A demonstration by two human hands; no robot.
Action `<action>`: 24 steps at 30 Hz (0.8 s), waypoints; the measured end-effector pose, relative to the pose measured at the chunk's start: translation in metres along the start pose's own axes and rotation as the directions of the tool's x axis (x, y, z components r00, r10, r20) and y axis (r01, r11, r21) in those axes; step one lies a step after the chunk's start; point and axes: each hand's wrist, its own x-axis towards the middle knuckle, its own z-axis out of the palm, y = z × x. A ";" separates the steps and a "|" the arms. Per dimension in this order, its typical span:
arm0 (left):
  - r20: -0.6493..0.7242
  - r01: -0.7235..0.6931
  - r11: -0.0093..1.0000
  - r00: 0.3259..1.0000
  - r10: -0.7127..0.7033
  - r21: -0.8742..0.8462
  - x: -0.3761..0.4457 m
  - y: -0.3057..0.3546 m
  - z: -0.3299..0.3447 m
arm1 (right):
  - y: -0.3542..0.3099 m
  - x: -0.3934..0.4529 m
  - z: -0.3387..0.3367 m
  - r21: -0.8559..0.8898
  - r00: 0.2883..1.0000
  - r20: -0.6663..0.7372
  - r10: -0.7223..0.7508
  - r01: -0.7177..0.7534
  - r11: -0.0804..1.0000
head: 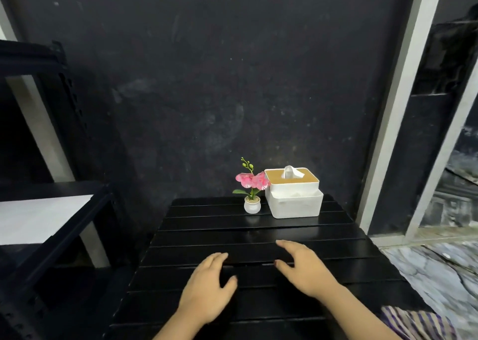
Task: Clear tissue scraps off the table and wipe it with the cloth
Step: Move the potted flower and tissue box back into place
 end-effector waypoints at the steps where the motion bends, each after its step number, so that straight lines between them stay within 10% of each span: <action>1: 0.004 0.000 1.000 1.000 0.000 0.001 0.014 0.001 0.004 | 0.000 0.014 0.005 -0.015 1.000 0.013 -0.003 0.003 1.000; 24: -0.230 0.181 0.939 0.940 -0.253 -0.293 0.209 0.039 0.075 | 0.037 0.092 0.052 -0.243 0.995 0.044 -0.085 0.093 0.965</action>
